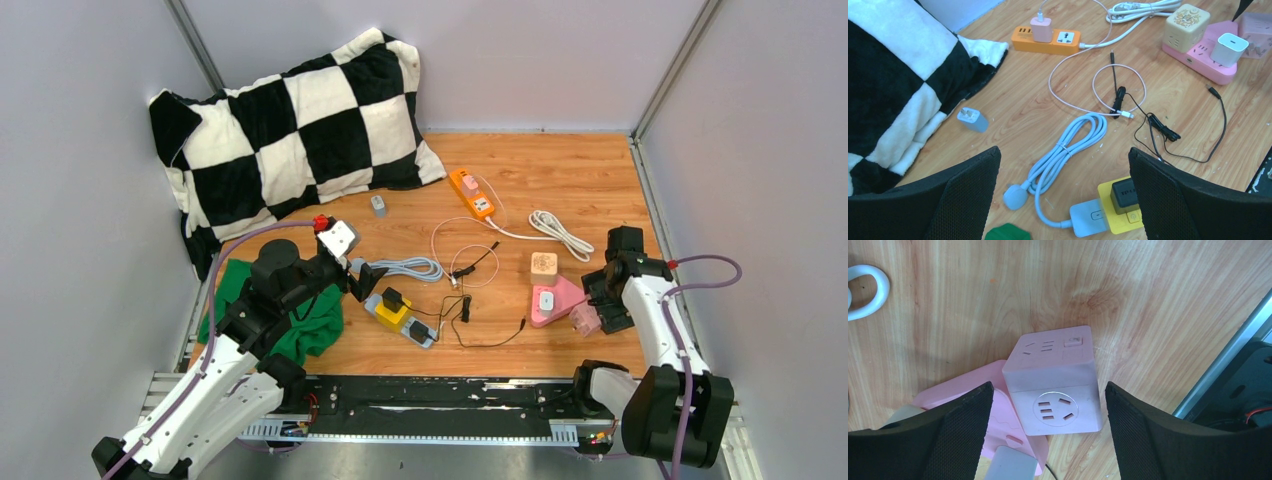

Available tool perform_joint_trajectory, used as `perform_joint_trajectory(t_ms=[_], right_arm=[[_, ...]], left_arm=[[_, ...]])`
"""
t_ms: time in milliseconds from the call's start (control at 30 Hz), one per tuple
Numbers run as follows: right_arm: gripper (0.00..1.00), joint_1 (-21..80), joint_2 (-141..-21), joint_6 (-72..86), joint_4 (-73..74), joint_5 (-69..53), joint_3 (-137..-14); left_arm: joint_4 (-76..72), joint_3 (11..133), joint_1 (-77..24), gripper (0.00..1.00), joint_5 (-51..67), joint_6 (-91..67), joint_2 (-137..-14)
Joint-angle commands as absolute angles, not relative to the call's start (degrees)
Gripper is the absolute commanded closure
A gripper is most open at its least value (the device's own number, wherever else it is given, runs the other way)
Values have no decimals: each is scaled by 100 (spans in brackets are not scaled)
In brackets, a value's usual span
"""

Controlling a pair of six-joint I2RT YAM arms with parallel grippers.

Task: Insert the plug

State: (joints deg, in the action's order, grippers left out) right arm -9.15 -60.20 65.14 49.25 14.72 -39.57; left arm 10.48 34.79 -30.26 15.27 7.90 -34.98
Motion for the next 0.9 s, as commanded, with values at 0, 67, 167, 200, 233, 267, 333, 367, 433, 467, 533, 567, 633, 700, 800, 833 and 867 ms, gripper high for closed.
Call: perform_joint_trajectory(t_ms=[0, 67, 167, 200, 233, 267, 333, 367, 433, 467, 533, 567, 633, 700, 800, 833, 867], right_arm=[[17, -993, -6055, 6603, 5507, 1914, -3944], [18, -993, -6040, 6616, 5582, 1945, -3979], [18, -993, -5966, 6667, 5650, 2012, -3975], [18, -991, -5931, 6675, 5651, 2039, -3973], [17, -991, -5908, 6671, 5659, 2077, -3985], [16, -991, -5887, 6673, 5667, 2116, -3996], [15, -993, -5858, 6671, 5669, 2192, -4014], [14, -991, -5861, 6671, 5669, 2216, -4011], [14, -990, -5898, 6651, 5646, 2224, -3996], [14, -988, -5922, 6638, 5618, 2212, -3972], [16, -992, -5976, 6628, 5535, 2175, -3913], [16, -989, -5995, 6627, 5501, 2157, -3871], [16, -993, -6023, 6650, 5432, 2186, -3761], [17, -993, -6043, 6655, 5345, 2192, -3671], [19, -993, -6056, 6653, 5226, 2164, -3573], [19, -993, -6056, 6651, 5192, 2167, -3555], [22, -993, -6056, 6629, 5174, 2171, -3551]], left_arm=[[1064, 3405, -3076, 0, 1564, 756, -3463], [1070, 3394, -3075, 0, 1564, 762, -3465], [1073, 3393, -3076, 0, 1564, 773, -3455], [1072, 3395, -3076, 0, 1564, 773, -3462], [1068, 3393, -3076, 0, 1564, 773, -3457], [1064, 3393, -3076, 0, 1564, 773, -3461], [1063, 3394, -3076, 0, 1577, 772, -3465], [1063, 3393, -3072, 0, 1581, 773, -3460], [1063, 3401, -3076, 0, 1580, 773, -3465], [1063, 3395, -3076, 0, 1573, 778, -3458], [1063, 3398, -3076, 0, 1573, 778, -3462], [1071, 3395, -3076, 0, 1569, 774, -3453], [1080, 3393, -3076, 0, 1561, 778, -3447], [1081, 3394, -3074, 0, 1549, 782, -3454], [1078, 3394, -3076, 0, 1538, 775, -3456], [1073, 3394, -3074, 0, 1537, 774, -3454], [1065, 3394, -3076, 0, 1536, 773, -3446]])
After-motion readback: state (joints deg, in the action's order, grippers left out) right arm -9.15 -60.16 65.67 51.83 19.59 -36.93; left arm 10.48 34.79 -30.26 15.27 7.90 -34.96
